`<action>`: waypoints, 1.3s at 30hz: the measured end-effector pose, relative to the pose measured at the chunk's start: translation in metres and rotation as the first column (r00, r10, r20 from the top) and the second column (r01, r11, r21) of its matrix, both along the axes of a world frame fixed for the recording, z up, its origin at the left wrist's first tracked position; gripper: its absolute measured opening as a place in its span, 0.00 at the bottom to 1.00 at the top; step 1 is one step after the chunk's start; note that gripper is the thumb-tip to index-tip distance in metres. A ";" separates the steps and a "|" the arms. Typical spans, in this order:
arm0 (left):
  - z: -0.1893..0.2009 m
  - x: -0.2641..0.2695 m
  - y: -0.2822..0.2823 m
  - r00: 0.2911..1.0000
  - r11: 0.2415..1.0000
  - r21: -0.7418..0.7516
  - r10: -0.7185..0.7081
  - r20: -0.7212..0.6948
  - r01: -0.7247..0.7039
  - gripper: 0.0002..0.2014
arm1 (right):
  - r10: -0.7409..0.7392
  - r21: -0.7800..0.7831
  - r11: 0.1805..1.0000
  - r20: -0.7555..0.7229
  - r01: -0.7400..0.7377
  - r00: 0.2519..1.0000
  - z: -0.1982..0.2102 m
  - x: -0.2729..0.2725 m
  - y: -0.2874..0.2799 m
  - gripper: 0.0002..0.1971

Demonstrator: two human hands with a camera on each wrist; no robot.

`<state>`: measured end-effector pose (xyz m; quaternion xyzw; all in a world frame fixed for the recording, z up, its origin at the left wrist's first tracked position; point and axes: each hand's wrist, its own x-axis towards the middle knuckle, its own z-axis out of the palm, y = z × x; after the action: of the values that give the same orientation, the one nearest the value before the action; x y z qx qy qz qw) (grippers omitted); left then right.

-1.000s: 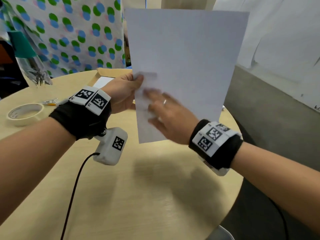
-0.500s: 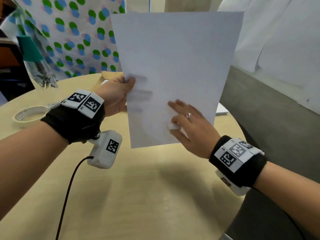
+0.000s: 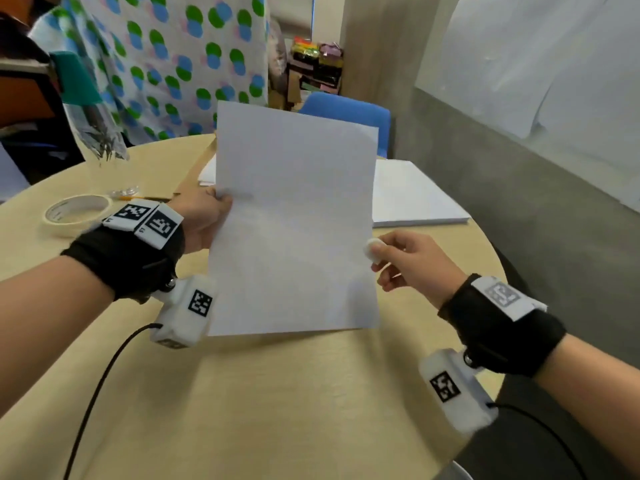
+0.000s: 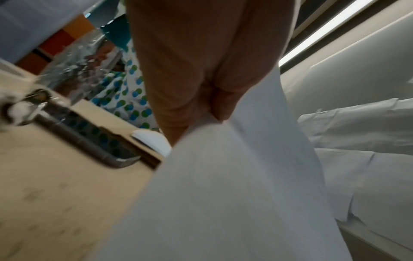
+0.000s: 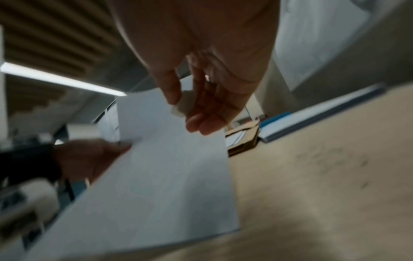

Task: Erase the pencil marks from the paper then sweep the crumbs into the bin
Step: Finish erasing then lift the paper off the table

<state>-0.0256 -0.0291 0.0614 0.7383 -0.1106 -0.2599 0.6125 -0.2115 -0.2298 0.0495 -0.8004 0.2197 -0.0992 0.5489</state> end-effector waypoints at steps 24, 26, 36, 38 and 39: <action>-0.048 -0.063 0.003 0.746 0.235 0.967 -0.661 0.081 0.103 0.50 | 0.170 -0.214 0.926 -0.496 -0.310 0.851 -0.017 0.035 0.067 0.05; -0.050 -0.062 0.004 0.744 0.218 0.971 -0.664 0.077 0.094 0.51 | 0.224 -0.231 0.891 -0.527 -0.391 0.820 -0.016 0.038 0.078 0.05; -0.048 -0.062 0.002 0.732 0.139 0.983 -0.682 0.009 0.117 0.51 | 0.152 -0.330 0.825 -0.652 -0.459 0.743 0.000 0.042 0.075 0.08; -0.045 -0.064 0.000 0.724 0.121 0.985 -0.689 -0.005 0.122 0.51 | 0.199 -0.300 0.825 -0.640 -0.480 0.742 -0.006 0.046 0.088 0.07; -0.043 -0.064 0.000 0.722 0.116 0.985 -0.692 -0.012 0.127 0.51 | 0.190 -0.310 0.822 -0.644 -0.479 0.742 -0.010 0.046 0.089 0.07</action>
<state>-0.0900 -0.0294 0.0180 0.9193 -0.2807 -0.2532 -0.1091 -0.1660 -0.1412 0.0400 -0.9228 0.1963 0.2072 0.2587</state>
